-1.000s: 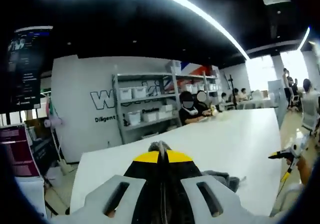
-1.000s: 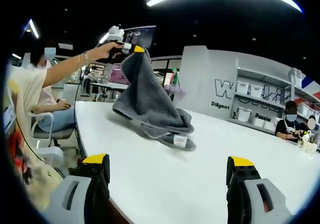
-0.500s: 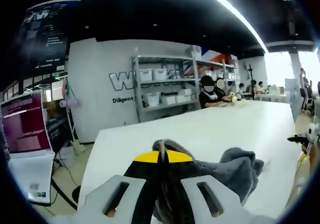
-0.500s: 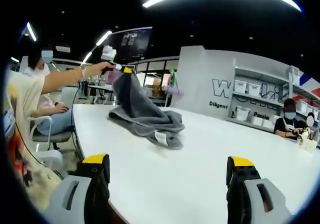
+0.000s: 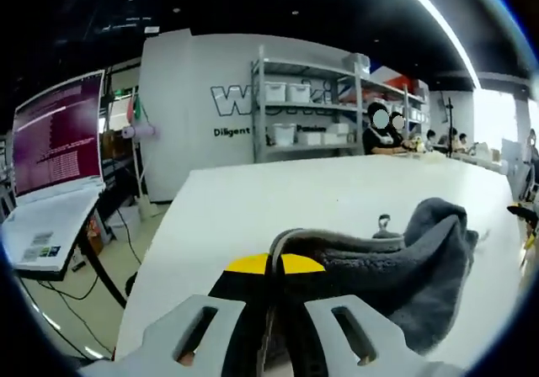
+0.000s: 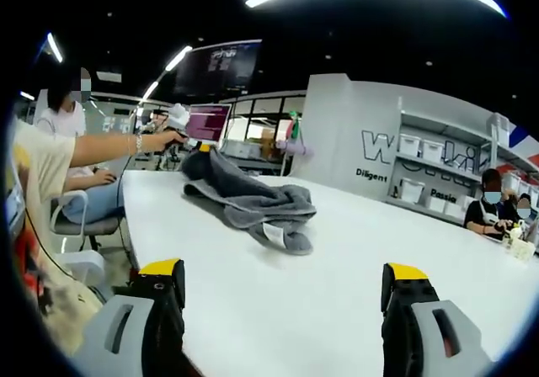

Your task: Fold the towel on the table until its edges align and the towel forms a compact rectangular stack.

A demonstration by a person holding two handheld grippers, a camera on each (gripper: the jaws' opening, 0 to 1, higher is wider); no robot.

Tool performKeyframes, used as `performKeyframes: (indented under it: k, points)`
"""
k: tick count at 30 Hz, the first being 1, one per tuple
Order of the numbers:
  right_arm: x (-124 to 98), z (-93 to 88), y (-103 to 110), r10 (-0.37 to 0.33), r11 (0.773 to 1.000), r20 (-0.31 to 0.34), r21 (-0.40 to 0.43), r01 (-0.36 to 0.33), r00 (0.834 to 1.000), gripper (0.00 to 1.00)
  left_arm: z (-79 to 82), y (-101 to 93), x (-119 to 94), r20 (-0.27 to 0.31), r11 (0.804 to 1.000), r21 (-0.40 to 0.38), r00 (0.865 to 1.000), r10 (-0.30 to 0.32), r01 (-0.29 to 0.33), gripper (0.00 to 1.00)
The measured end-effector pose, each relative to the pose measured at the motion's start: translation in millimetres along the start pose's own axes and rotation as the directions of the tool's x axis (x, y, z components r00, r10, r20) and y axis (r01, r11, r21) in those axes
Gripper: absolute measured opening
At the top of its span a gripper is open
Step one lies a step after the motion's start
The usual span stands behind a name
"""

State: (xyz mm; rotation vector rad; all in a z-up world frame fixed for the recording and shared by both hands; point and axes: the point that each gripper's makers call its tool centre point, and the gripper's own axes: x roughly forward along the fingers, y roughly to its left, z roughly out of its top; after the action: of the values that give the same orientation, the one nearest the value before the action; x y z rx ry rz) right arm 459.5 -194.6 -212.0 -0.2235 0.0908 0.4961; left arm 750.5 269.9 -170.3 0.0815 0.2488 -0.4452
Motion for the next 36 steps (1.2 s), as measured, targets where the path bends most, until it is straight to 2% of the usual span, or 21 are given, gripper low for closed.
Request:
performKeyframes:
  k: [4, 14, 16, 20, 23, 25, 28, 34, 36]
  points:
    - [5, 1.8, 2, 0.009, 1.0, -0.002, 0.0, -0.009, 1.0, 0.99, -15.6, -1.3, 7, -0.023, 1.0, 0.019, 1.0, -0.01, 0.01, 0.02]
    - [8, 3.2, 3, 0.015, 1.0, -0.001, -0.001, -0.015, 1.0, 0.99, -40.8, -11.8, 13, -0.075, 0.999, 0.024, 0.996, -0.04, 0.042, 0.02]
    - [8, 1.6, 4, 0.017, 1.0, -0.008, -0.002, -0.017, 1.0, 0.99, -49.0, -17.9, 14, -0.104, 0.997, 0.027, 0.992, -0.066, 0.069, 0.03]
    - [7, 1.6, 6, 0.018, 1.0, -0.007, -0.002, -0.018, 1.0, 0.99, -53.3, -21.6, 15, -0.11, 0.996, 0.025, 0.991, -0.081, 0.084, 0.05]
    - [5, 2.2, 6, 0.015, 1.0, -0.005, 0.003, -0.015, 1.0, 0.99, -51.6, -25.5, 12, -0.094, 0.995, 0.014, 0.991, -0.099, 0.101, 0.1]
    - [3, 3.1, 7, 0.015, 1.0, -0.005, 0.001, -0.015, 1.0, 0.99, -44.9, -30.5, 9, -0.06, 0.993, -0.011, 0.991, -0.119, 0.119, 0.16]
    - [0, 4.5, 7, 0.012, 1.0, -0.005, -0.004, -0.013, 1.0, 0.99, -30.0, -35.8, -1, -0.002, 0.992, 0.032, 0.992, -0.124, 0.124, 0.26]
    - [-2, 7.5, 8, 0.007, 1.0, -0.003, -0.007, -0.007, 1.0, 0.99, -9.9, -43.4, -23, 0.072, 0.989, 0.096, 0.99, -0.123, 0.115, 0.4]
    - [-1, 8.0, 9, 0.008, 1.0, -0.005, -0.008, -0.009, 1.0, 0.99, 3.1, -42.3, -31, 0.132, 0.989, 0.119, 0.985, -0.107, 0.092, 0.48]
